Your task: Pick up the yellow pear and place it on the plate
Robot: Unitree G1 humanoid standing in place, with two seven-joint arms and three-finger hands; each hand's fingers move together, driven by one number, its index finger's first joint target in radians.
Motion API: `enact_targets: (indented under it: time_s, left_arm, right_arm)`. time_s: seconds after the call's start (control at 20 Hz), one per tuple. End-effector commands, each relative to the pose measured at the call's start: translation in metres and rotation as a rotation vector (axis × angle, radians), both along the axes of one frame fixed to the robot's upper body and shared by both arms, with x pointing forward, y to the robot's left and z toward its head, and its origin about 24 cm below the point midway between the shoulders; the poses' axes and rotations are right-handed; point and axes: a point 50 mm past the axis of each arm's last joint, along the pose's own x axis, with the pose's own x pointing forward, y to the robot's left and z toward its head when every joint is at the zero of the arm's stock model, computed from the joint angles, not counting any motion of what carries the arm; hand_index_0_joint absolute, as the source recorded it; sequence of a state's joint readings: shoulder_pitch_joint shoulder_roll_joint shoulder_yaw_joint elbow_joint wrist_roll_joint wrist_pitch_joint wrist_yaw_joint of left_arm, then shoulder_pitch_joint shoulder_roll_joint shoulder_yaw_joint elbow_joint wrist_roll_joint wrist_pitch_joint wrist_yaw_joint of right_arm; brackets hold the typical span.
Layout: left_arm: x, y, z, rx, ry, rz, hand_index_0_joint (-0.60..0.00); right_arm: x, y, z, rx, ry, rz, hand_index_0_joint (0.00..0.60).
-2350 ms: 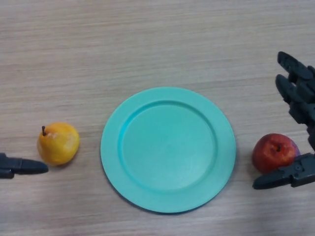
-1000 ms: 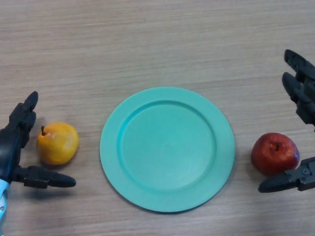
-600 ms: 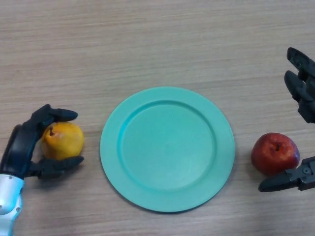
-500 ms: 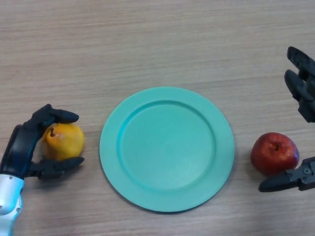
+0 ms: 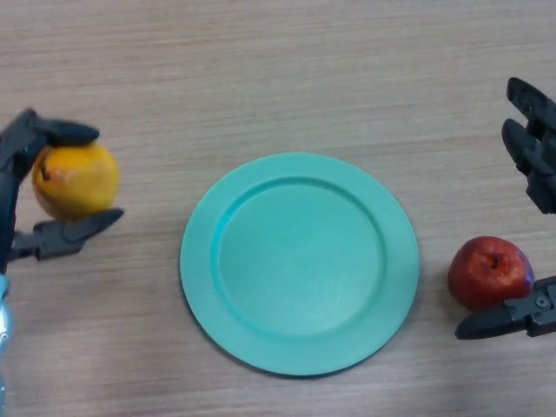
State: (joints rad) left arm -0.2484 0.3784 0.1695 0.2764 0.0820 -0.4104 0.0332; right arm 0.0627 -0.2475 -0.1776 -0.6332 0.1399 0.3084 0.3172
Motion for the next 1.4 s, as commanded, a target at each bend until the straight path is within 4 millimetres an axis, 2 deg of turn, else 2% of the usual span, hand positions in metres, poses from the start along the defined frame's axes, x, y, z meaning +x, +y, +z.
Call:
enact_targets:
  time_s: [0.05, 0.1, 0.15, 0.2, 0.4, 0.55, 0.7, 0.8, 0.95, 1.0, 1.05, 1.1, 1.2, 1.4]
  left_arm:
    - [-0.005, -0.014, 0.03, -0.01, -0.127, -0.08, -0.6]
    - [-0.009, -0.032, 0.029, -0.047, -0.081, -0.157, -0.6]
    - [-0.011, -0.037, 0.028, -0.073, -0.061, -0.191, -0.6]
    - [-0.013, -0.054, 0.019, -0.063, 0.033, -0.277, -0.6]
    - [-0.01, -0.084, -0.005, 0.015, 0.139, -0.368, -0.6]
    - [-0.005, -0.097, -0.012, -0.01, 0.187, -0.406, -0.6]
    - [0.005, -0.11, -0.016, 0.037, 0.137, -0.396, -0.6]
    - [0.009, -0.111, -0.016, -0.055, 0.143, -0.377, -0.6]
    - [0.011, -0.114, -0.023, -0.047, 0.188, -0.368, -0.6]
    - [0.011, -0.115, -0.023, -0.037, 0.192, -0.37, -0.45]
    - [0.011, -0.115, -0.024, -0.028, 0.195, -0.372, -0.349]
    - [0.012, -0.116, -0.025, -0.001, 0.203, -0.379, -0.199]
    - [0.012, -0.118, -0.027, 0.06, 0.218, -0.39, 0.0]
    - [0.008, -0.118, -0.023, 0.088, 0.224, -0.384, 0.0]
  right_arm:
    - [-0.01, -0.006, 0.029, -0.048, -0.193, -0.051, 0.0]
    - [-0.01, -0.007, 0.031, -0.047, -0.198, -0.051, 0.0]
    - [-0.01, -0.008, 0.031, -0.049, -0.198, -0.051, 0.0]
    - [-0.011, -0.008, 0.031, -0.047, -0.197, -0.05, 0.0]
    - [-0.012, -0.009, 0.03, -0.041, -0.193, -0.048, 0.0]
    - [-0.014, -0.01, 0.031, -0.038, -0.185, -0.047, 0.0]
    - [-0.016, -0.012, 0.03, -0.038, -0.179, -0.056, 0.0]
    - [-0.016, -0.013, 0.03, -0.041, -0.177, -0.064, 0.0]
    - [-0.017, -0.014, 0.028, -0.035, -0.174, -0.069, 0.0]
    - [-0.017, -0.014, 0.028, -0.034, -0.173, -0.069, 0.0]
    - [-0.017, -0.014, 0.028, -0.034, -0.172, -0.07, 0.0]
    - [-0.017, -0.015, 0.029, -0.028, -0.172, -0.071, 0.0]
    - [-0.016, -0.016, 0.029, -0.024, -0.174, -0.075, 0.0]
    - [-0.016, -0.017, 0.028, -0.034, -0.18, -0.075, 0.0]
